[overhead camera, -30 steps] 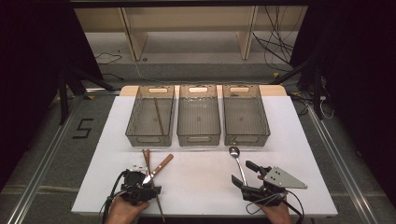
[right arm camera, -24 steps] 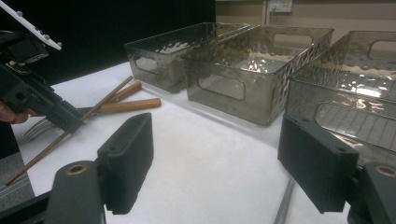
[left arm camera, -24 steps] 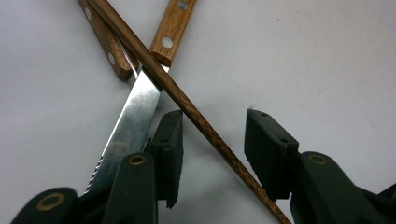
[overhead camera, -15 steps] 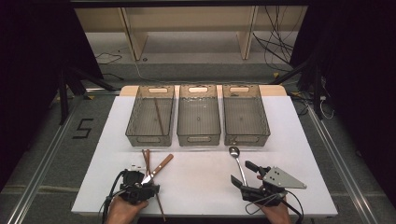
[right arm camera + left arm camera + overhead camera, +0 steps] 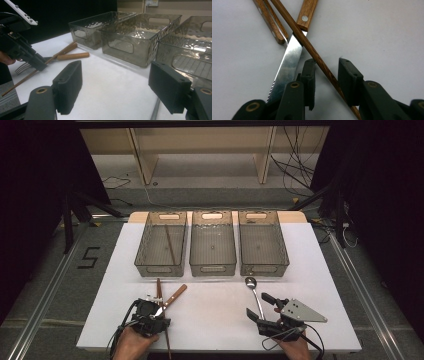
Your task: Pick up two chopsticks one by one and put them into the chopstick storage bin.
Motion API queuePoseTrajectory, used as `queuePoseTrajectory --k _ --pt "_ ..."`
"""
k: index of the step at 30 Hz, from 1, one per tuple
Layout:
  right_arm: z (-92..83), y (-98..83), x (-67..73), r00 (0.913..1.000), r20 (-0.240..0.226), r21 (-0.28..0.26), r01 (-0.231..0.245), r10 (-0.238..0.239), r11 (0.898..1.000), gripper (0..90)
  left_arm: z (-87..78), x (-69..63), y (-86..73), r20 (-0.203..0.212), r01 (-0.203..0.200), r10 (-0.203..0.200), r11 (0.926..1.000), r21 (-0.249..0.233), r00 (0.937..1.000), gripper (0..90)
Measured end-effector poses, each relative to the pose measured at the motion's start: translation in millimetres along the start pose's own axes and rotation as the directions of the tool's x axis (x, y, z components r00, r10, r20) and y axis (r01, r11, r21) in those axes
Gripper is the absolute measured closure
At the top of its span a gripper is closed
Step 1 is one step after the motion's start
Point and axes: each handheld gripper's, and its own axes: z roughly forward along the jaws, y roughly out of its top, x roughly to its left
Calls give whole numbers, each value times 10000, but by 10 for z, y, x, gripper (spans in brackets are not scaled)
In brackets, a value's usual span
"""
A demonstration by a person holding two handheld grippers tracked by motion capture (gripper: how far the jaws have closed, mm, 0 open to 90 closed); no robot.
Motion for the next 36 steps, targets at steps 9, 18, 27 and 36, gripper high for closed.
queuePoseTrajectory --k 9,18,27,36 --pt "3 2 0 10000 -37 32 21 -21 10000 279 -10 11 -1 -83 -44 44 10000 62 10000 717" --pt "8 2 1 10000 -57 25 20 -20 10000 279 -18 17 -12 -186 -225 228 9996 175 9996 808" --pt "4 5 -4 10000 -71 20 34 -34 10000 279 -18 7 -18 -189 -314 317 9994 169 9993 841" --pt "3 5 -5 10000 -77 19 31 -31 10000 279 -76 -10 -11 -51 -592 591 9982 -14 9982 850"
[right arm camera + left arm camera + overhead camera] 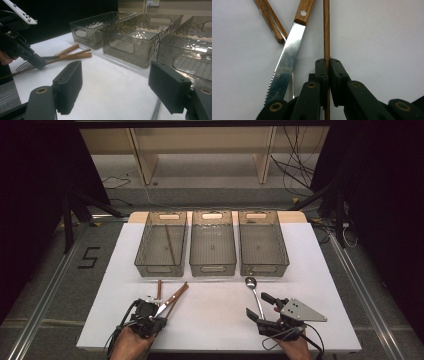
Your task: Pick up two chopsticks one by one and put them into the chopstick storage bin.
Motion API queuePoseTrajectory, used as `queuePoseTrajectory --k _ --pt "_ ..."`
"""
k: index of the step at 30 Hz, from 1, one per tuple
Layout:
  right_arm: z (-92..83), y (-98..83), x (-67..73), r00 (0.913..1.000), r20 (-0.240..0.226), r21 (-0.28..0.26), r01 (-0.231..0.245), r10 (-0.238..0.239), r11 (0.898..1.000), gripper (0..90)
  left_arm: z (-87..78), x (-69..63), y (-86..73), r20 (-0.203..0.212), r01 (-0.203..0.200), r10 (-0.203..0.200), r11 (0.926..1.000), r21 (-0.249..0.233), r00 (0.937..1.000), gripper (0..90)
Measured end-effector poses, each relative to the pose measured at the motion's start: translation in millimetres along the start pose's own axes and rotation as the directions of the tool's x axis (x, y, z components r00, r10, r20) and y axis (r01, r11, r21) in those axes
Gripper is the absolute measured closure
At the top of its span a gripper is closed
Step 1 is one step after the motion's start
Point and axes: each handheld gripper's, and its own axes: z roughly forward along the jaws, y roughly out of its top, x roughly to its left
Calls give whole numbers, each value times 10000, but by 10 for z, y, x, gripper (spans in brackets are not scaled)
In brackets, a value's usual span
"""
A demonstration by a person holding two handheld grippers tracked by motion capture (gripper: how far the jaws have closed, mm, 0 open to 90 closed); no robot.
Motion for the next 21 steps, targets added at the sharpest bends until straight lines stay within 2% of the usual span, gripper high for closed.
queuePoseTrajectory --k 6,12,19,21 --pt "0 0 0 10000 1 -12 -5 5 10000 279 -137 24 31 92 -48 53 9986 -525 9999 850" --pt "-1 0 1 10000 -1 0 0 0 10000 279 -252 33 65 367 -47 80 9959 -900 9993 850" --pt "1 0 1 10000 -1 5 4 -4 10000 279 -386 121 164 464 -45 113 9895 -1442 9989 850" --pt "1 -1 1 10000 3 7 0 0 10000 279 -440 162 222 422 3 70 9856 -1690 9991 850"
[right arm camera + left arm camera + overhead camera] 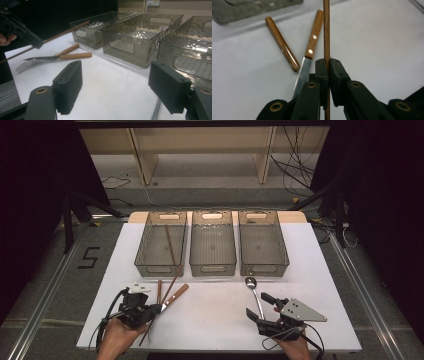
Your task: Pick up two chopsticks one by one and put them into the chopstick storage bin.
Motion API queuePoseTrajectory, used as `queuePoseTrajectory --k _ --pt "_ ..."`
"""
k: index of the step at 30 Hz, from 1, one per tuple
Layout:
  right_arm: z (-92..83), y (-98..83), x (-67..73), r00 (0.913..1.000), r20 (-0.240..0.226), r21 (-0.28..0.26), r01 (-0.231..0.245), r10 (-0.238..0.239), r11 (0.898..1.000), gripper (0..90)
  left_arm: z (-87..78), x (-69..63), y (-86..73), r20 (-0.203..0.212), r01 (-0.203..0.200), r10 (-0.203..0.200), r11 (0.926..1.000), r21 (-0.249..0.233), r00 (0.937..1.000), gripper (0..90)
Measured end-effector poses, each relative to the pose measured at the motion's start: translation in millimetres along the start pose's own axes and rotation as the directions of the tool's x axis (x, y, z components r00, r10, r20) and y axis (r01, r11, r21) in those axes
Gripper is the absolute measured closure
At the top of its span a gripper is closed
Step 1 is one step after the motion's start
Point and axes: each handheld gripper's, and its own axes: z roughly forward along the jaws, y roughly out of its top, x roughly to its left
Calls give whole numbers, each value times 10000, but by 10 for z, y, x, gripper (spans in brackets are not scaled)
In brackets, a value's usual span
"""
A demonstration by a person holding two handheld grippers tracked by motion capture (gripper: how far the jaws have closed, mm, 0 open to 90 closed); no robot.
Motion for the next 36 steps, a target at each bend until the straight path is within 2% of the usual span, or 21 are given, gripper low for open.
queuePoseTrajectory --k 4,8,15,27,36 --pt "-1 0 -1 10000 4 -6 3 -3 10000 279 -72 111 173 -45 132 -134 9988 -473 9999 851" --pt "-2 -1 -3 10000 -3 -34 -25 25 10000 278 -115 212 357 -223 95 -113 9969 -782 9997 850" --pt "-2 1 -5 10000 -19 -47 -36 35 10000 278 -76 415 683 -610 129 -182 9962 -864 9980 850" --pt "-2 3 -10 10000 -13 -66 -72 72 10000 278 39 693 1183 -697 519 -590 9937 -989 9958 850" --pt "-3 1 -18 9999 -33 -70 -111 111 9999 278 141 801 1505 -910 550 -642 9935 -1000 9938 850"
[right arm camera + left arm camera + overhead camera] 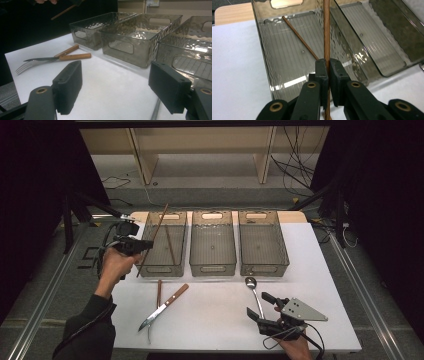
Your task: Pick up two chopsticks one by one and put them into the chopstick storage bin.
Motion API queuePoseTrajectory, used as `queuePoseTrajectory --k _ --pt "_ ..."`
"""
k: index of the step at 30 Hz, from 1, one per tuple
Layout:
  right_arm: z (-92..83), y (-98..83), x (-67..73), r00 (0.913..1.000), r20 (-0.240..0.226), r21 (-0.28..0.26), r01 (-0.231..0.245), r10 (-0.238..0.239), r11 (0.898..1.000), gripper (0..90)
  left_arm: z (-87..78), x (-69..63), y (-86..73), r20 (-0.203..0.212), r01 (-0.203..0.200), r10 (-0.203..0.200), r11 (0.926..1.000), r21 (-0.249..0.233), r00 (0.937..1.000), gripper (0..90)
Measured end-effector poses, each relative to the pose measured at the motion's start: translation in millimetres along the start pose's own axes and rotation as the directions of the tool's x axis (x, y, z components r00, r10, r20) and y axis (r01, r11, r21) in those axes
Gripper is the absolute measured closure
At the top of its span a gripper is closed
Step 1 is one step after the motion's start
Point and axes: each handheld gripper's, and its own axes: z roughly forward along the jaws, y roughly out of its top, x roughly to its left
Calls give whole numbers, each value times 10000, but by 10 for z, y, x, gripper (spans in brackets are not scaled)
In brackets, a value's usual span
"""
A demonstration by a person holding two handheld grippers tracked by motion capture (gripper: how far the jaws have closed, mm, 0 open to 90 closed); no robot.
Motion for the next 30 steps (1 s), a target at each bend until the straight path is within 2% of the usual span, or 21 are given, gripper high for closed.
queuePoseTrajectory --k 5,8,11,17,25,30 --pt "-5 0 -3 10000 2 -5 -2 2 10000 278 107 19 142 -236 -47 47 10000 35 9997 850" --pt "-6 0 -4 10000 -2 -14 -4 4 10000 278 171 54 223 -338 90 -89 10000 20 9994 850" --pt "-4 -1 -5 10000 -17 -17 -10 10 10000 277 220 93 261 -320 283 -286 9996 -86 9991 850" --pt "-6 -3 -7 10000 -39 -28 -6 6 10000 278 337 210 320 -559 616 -618 9981 -55 9965 850" --pt "-1 -3 -8 10000 -57 -18 -6 6 10000 278 490 258 376 -822 568 -569 9984 -33 9950 850" --pt "-6 -3 -11 10000 -59 -8 -25 25 10000 278 593 254 359 -971 298 -294 9996 27 9948 849"
